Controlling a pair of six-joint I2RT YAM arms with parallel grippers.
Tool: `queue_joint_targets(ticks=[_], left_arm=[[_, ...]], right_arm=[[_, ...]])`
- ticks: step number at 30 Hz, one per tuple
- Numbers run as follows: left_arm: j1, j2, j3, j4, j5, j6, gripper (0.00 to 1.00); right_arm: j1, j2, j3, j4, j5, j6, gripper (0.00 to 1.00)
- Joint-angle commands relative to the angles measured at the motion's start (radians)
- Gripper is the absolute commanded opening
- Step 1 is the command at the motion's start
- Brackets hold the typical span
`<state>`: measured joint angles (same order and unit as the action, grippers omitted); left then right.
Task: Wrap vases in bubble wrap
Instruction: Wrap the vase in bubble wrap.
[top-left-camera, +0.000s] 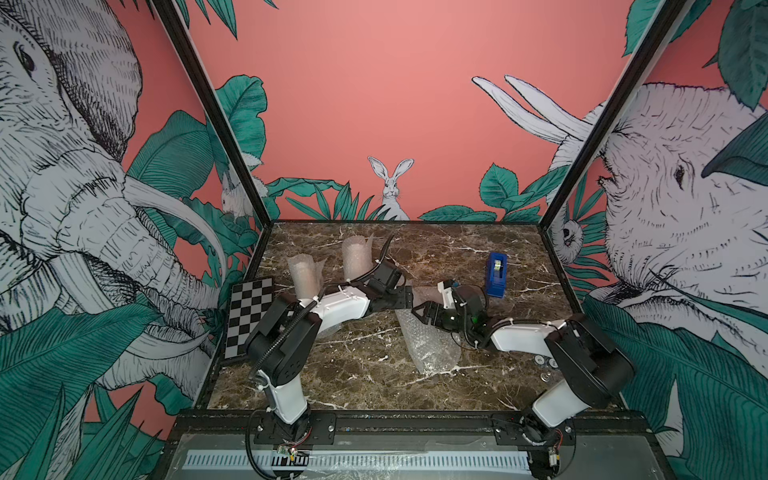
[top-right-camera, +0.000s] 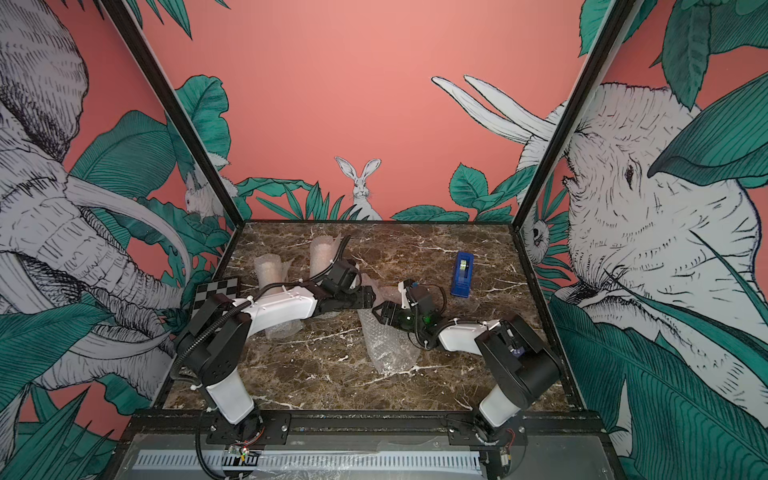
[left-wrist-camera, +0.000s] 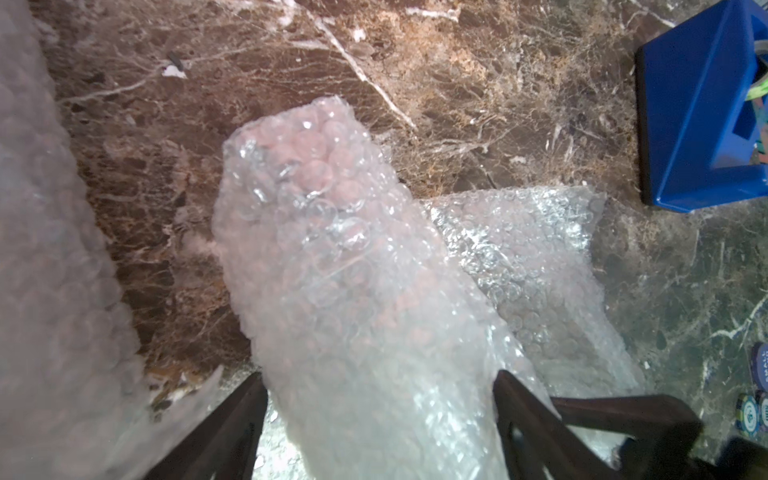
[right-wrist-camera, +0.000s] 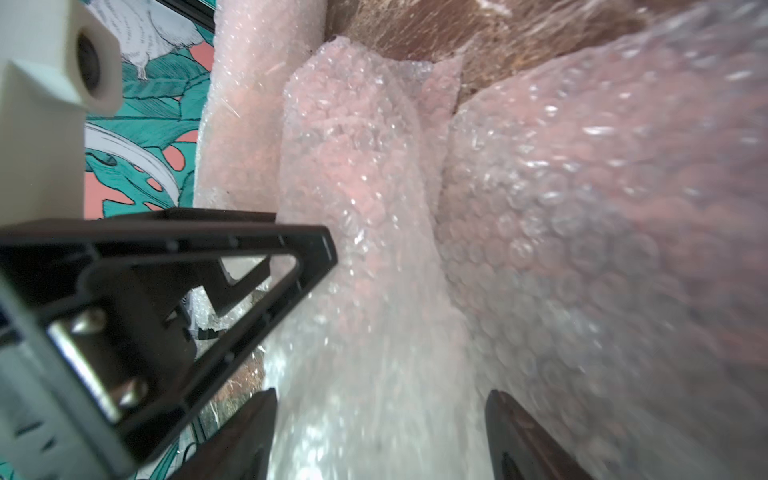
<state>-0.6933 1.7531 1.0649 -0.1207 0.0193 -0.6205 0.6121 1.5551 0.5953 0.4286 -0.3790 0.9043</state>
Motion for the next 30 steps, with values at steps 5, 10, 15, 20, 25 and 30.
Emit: queue_joint_targets(ticks=[5,10,15,20,25,30], left_arm=[[0.002,0.027,-0.014,-0.079,-0.052,0.002,0.86],[-0.001,0.036,-0.009,-0.073,-0.046,0.005,0.86],[-0.001,0.041,-0.006,-0.066,-0.042,0.004,0.86],[-0.002,0.049,-0.002,-0.065,-0.042,0.004,0.86],[-0.002,0.055,0.004,-0.065,-0.040,0.001,0.86],[-0.002,0.055,0.003,-0.063,-0.039,-0.002,0.86]], right_arm=[[-0.004,-0.158,0.001,-0.266,0.080,-0.123,0.82],[0.087,-0.261,0.093,-0.547,0.291,-0.328,0.80],[0.255,-0.244,0.199,-0.715,0.538,-0.461,0.78],[0.362,-0.167,0.277,-0.763,0.670,-0.490,0.80],[0.421,-0.084,0.342,-0.771,0.713,-0.508,0.82],[0.431,-0.012,0.385,-0.779,0.706,-0.494,0.84]])
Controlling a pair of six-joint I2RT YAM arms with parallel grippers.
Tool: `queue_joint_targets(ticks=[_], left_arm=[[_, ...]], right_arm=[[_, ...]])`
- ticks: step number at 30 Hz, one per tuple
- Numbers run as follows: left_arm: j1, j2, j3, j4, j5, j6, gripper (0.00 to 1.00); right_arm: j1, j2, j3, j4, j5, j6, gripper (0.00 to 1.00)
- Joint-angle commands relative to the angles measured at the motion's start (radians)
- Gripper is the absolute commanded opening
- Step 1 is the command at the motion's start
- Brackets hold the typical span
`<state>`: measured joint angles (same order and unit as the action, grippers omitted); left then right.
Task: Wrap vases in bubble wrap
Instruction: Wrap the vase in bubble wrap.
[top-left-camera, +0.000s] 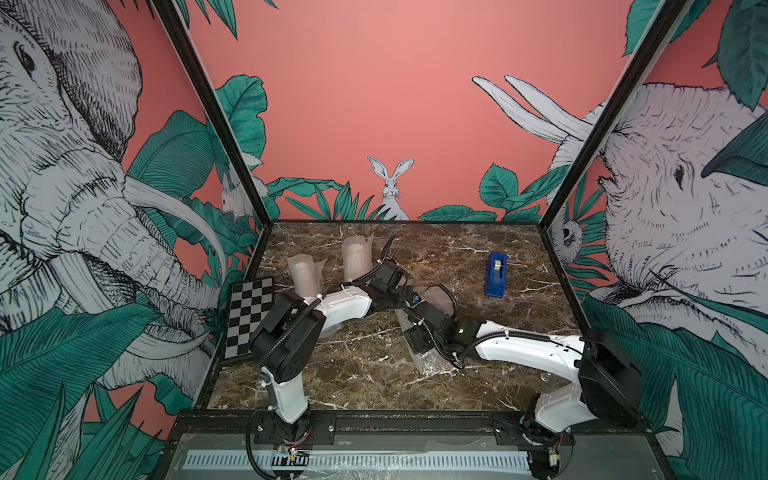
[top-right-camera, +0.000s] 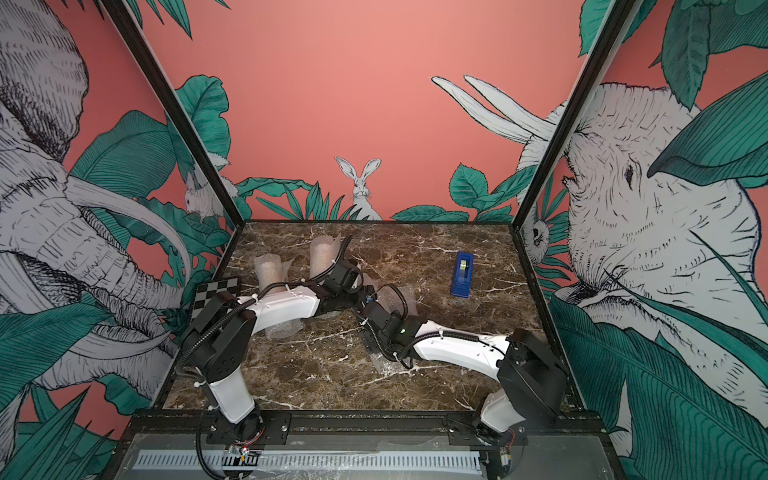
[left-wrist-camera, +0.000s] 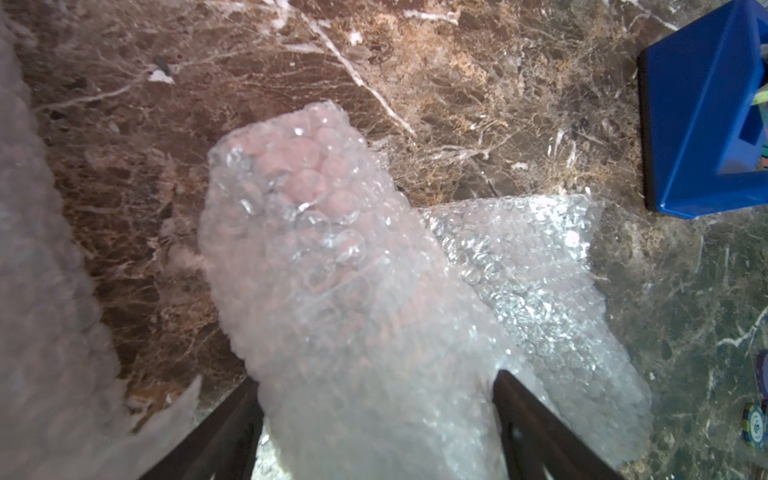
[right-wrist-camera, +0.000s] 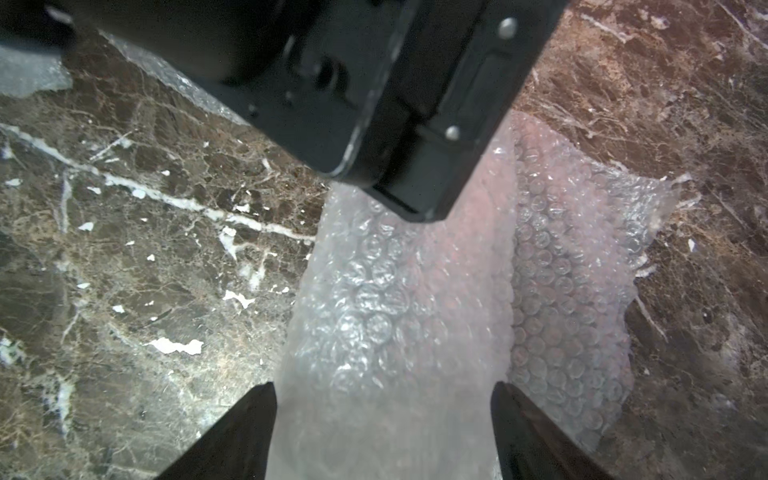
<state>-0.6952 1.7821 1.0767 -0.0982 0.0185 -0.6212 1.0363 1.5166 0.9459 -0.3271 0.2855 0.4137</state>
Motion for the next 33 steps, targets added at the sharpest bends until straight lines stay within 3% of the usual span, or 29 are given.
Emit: queue_joint_targets(ticks=[1,10,16,21,28,33], left_arm=[[0.000,0.026,-0.009,-0.084,-0.038,-0.003,0.86],[0.001,0.022,-0.004,-0.076,-0.032,-0.006,0.86],[0.005,-0.001,0.040,-0.097,-0.016,0.000,0.88],[0.022,-0.045,0.061,-0.102,-0.007,0.004,0.99],[0.048,-0.111,0.086,-0.113,0.010,0.032,0.99],[0.048,-0.111,0.071,-0.094,0.053,0.026,0.99]], right_arm=[[0.007,0.039,0.041,-0.030,0.040,0.002,0.84],[0.005,0.118,0.072,-0.085,0.035,0.064,0.87],[-0.037,0.142,0.066,-0.071,-0.057,0.113,0.83],[-0.089,0.105,-0.022,0.042,-0.171,0.191,0.75],[-0.171,0.004,-0.183,0.246,-0.310,0.306,0.72],[-0.239,-0.005,-0.306,0.493,-0.456,0.436,0.71]])
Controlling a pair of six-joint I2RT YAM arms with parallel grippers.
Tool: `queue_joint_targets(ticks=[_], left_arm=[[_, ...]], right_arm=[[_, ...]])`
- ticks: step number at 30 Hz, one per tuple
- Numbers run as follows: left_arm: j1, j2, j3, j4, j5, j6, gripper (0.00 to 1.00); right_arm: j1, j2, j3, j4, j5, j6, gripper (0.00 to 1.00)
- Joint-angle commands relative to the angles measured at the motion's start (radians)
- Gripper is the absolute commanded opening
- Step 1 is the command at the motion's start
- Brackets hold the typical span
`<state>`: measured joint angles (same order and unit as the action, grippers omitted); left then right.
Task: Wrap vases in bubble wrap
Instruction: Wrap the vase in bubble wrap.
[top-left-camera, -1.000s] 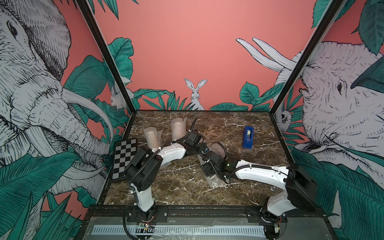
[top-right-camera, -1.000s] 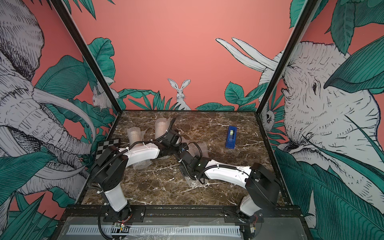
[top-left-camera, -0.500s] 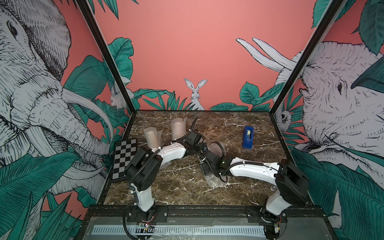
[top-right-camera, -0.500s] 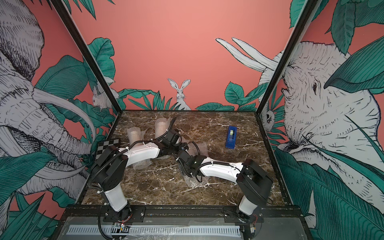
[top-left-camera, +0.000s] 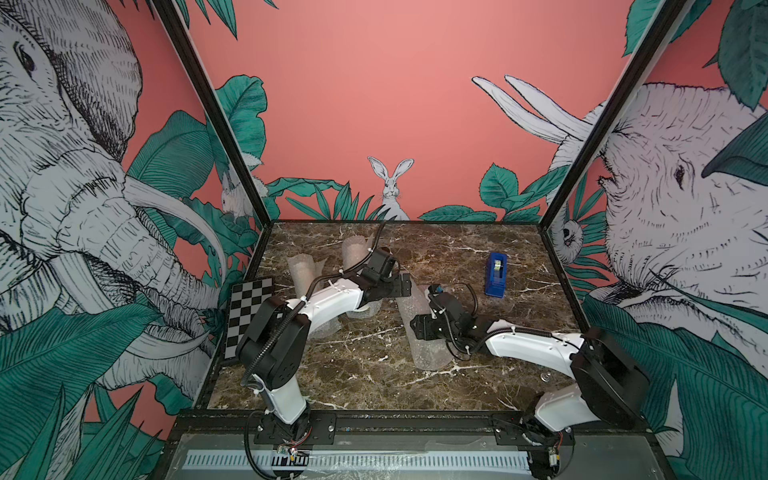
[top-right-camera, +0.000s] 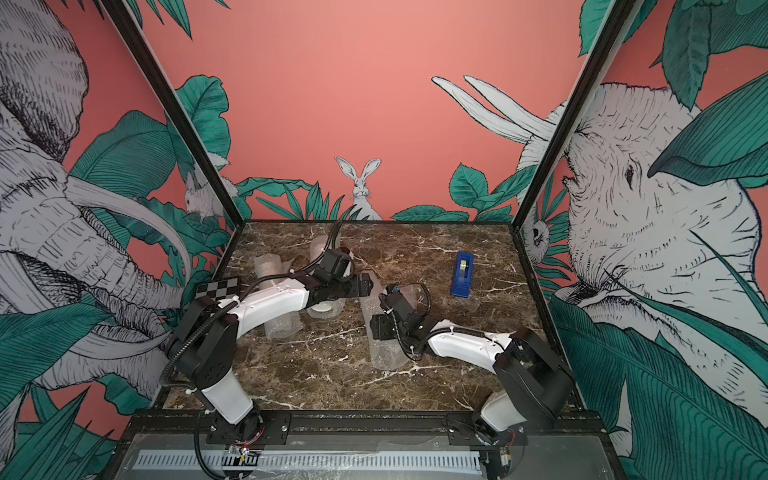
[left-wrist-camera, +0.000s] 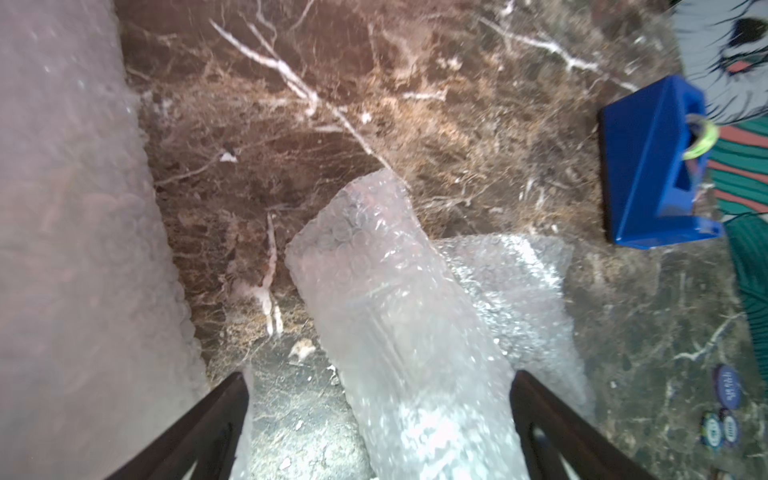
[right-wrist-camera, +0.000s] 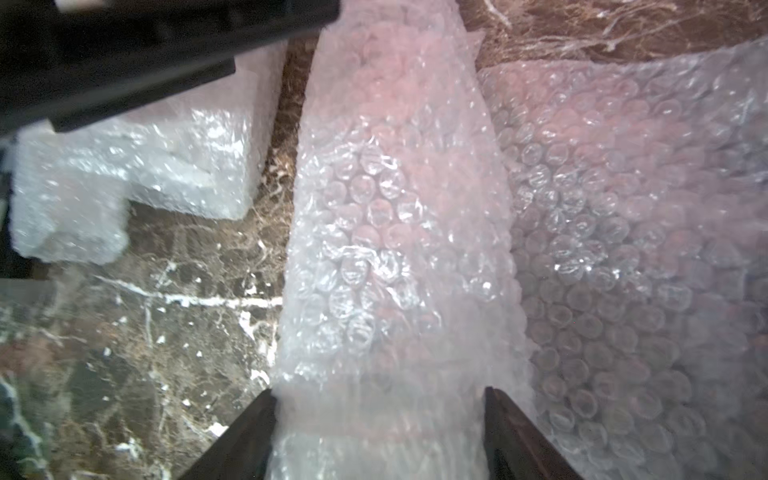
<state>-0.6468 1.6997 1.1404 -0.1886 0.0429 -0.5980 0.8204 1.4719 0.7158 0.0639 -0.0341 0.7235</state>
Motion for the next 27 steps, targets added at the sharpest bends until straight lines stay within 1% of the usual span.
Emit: queue_joint_targets(ticks=[1,5,8,12,18,20,21,23,27], left_arm=[[-0.002,-0.026,0.002,0.002,0.037,0.001,0.99],[-0.006,-0.011,-0.029,0.023,0.068,-0.006,0.96],[-0.014,-0.001,-0.040,0.026,0.075,-0.003,0.94],[-0.020,0.028,-0.047,0.032,0.089,-0.012,0.89],[-0.034,0.079,-0.045,0.041,0.092,-0.017,0.85],[-0.036,0.091,-0.041,0.041,0.090,-0.019,0.84],[-0.038,0.096,-0.038,0.041,0.091,-0.016,0.84],[-0.044,0.108,-0.024,0.040,0.104,0.006,0.83],[-0.048,0.124,0.001,0.011,0.092,0.019,0.84]], right_arm=[[-0.032,0.044,-0.096,0.144,-0.156,0.151,0.70],[-0.069,0.056,-0.191,0.337,-0.202,0.271,0.69],[-0.081,0.055,-0.235,0.404,-0.188,0.315,0.69],[-0.092,0.061,-0.254,0.424,-0.178,0.345,0.69],[-0.104,0.087,-0.283,0.492,-0.178,0.408,0.69],[-0.113,0.107,-0.311,0.564,-0.184,0.454,0.68],[-0.120,0.121,-0.329,0.629,-0.194,0.478,0.66],[-0.127,0.160,-0.352,0.709,-0.204,0.515,0.65],[-0.132,0.199,-0.369,0.780,-0.207,0.543,0.65]])
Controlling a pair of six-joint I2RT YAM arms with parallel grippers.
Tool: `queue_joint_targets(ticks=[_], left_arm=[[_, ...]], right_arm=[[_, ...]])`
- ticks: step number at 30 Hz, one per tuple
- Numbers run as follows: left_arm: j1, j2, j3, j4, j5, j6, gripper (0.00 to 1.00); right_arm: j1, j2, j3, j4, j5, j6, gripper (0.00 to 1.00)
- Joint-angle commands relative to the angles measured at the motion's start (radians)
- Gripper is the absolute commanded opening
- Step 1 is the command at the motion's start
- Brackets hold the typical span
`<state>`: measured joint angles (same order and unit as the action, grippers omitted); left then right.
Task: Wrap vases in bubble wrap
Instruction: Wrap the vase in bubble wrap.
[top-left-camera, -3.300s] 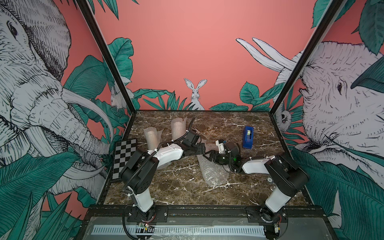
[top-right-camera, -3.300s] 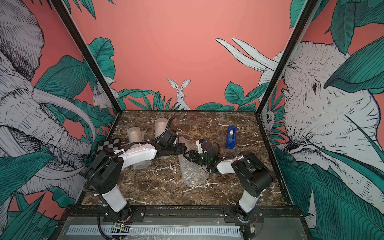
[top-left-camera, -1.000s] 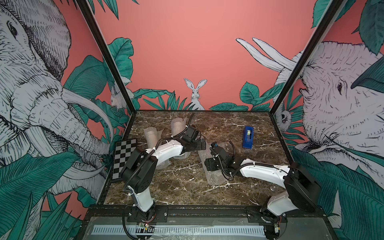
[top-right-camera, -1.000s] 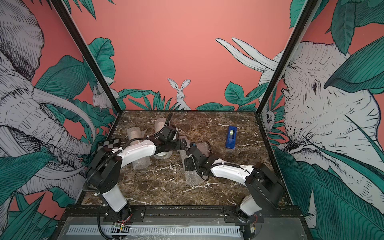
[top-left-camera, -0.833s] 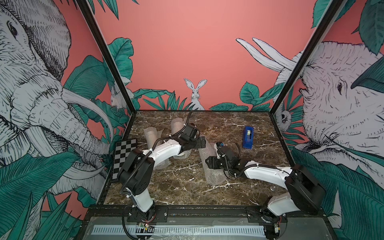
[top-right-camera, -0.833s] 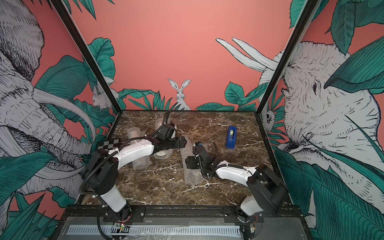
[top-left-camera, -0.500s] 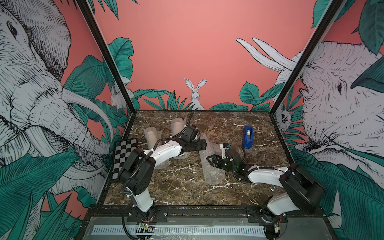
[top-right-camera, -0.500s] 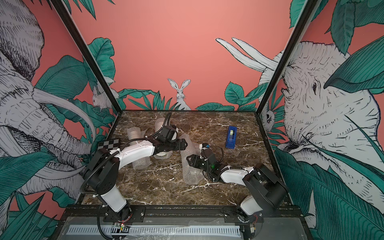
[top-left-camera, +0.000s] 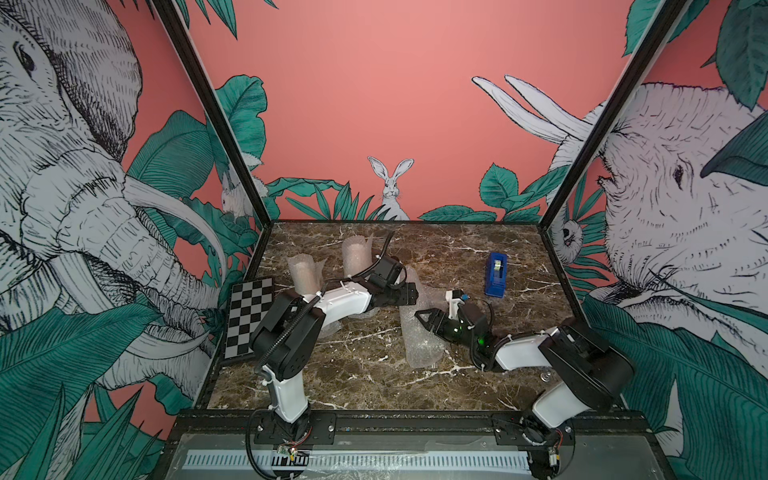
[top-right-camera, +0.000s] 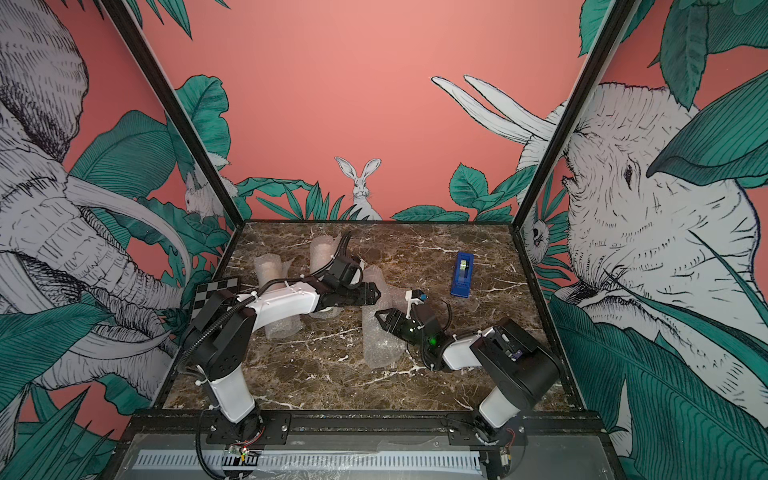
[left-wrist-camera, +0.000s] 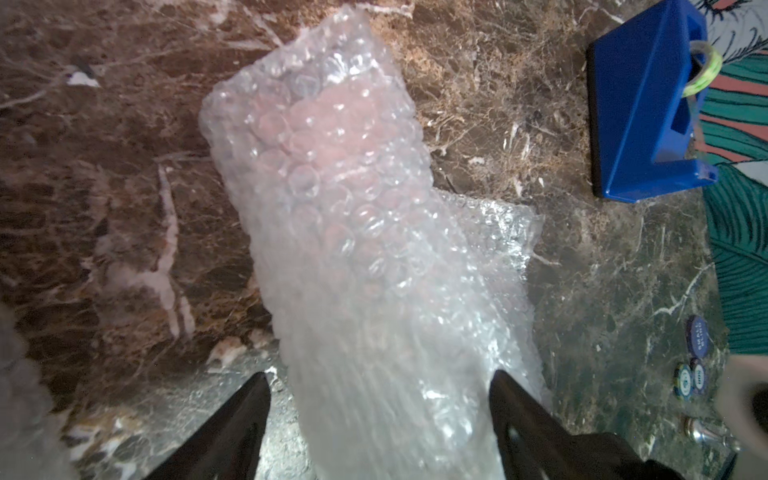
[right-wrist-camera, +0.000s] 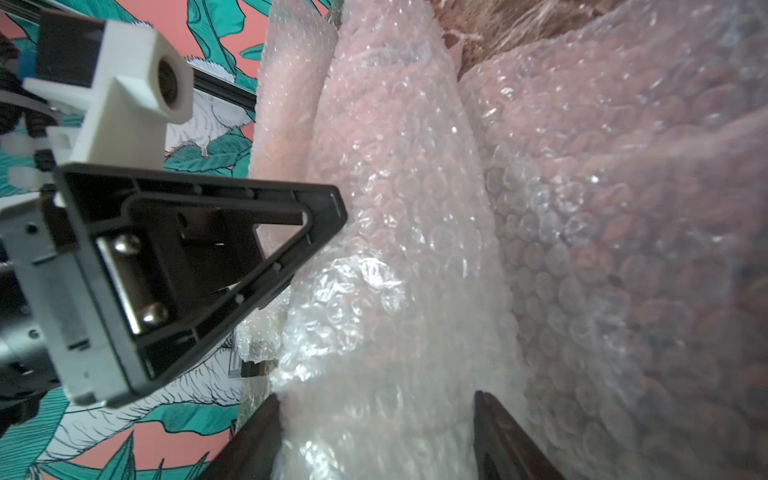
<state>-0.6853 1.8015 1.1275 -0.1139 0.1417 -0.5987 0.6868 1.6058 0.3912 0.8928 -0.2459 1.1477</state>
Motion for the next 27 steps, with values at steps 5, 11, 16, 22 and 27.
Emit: queue_joint_targets(ticks=[5,11,16,22,27], left_arm=[[-0.010,0.051,0.034,-0.109,-0.053,0.010,0.84],[-0.039,0.063,0.035,-0.130,-0.097,0.017,0.83],[-0.040,0.064,0.034,-0.135,-0.109,0.020,0.83],[-0.040,0.054,0.028,-0.127,-0.108,0.016,0.83],[-0.042,0.053,0.025,-0.129,-0.107,0.017,0.83]], right_arm=[[0.000,0.020,-0.043,-0.110,0.027,0.082,0.72],[-0.007,-0.158,-0.013,-0.348,0.069,-0.051,0.80],[-0.052,-0.318,0.002,-0.489,0.086,-0.130,0.82],[-0.191,-0.340,0.029,-0.578,0.075,-0.176,0.71],[-0.260,-0.195,0.113,-0.539,0.043,-0.247,0.62]])
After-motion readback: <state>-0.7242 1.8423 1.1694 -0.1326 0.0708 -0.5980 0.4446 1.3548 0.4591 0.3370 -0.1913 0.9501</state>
